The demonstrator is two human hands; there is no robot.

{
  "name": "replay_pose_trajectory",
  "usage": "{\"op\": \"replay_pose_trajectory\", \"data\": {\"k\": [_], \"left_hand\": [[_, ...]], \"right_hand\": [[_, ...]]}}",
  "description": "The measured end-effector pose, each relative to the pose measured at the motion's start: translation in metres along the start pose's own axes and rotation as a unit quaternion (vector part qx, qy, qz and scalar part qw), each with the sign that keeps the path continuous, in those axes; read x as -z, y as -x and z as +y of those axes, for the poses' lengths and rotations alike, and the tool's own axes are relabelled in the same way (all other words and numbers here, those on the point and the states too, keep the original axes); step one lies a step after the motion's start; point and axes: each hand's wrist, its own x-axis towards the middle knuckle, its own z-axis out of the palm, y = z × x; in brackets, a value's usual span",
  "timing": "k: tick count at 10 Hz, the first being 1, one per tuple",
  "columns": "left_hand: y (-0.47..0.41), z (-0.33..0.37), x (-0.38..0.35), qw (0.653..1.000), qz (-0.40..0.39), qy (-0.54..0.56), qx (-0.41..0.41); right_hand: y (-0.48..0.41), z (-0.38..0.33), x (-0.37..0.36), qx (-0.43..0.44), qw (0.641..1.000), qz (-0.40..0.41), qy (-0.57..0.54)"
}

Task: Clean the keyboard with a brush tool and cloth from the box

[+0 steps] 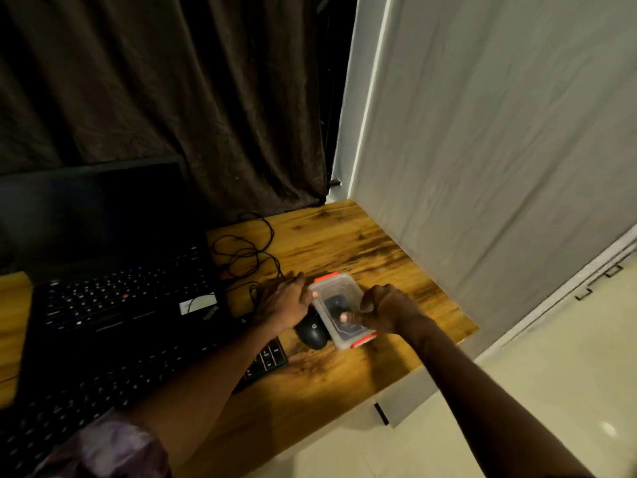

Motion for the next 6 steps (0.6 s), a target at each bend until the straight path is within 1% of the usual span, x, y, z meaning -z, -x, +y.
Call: {"op": "replay_pose_trajectory", "data": {"k": [1, 2, 3, 4, 5, 6], "left_hand": [[0.013, -0.03, 0.012, 0.999, 0.015, -0.022, -0.018], [0.032, -0.063, 0.033, 0.989, 0.003, -0.144, -0.032], [0.051, -0.094, 0.058, 0.981, -0.018, -0.194, 0.001], [0.072, -0.12, 0.08, 0.976, -0.03, -0.214, 0.037], [0.093, -0.152, 0.1, 0.971, -0.024, -0.224, 0.074], [0.112, -0.177, 0.113, 0.969, -0.015, -0.226, 0.1]], "right_hand": [[-0.006, -0.012, 0.007, 0.005, 0.998, 0.069, -0.002], [-0.016, -0.031, 0.007, 0.023, 0.995, 0.097, 0.02], [-0.033, -0.052, 0.008, 0.053, 0.992, 0.109, 0.041], [-0.046, -0.077, 0.005, 0.074, 0.989, 0.111, 0.058], [-0.046, -0.111, -0.004, 0.104, 0.984, 0.121, 0.077], [-0.043, -0.141, -0.016, 0.138, 0.981, 0.109, 0.086]]}}
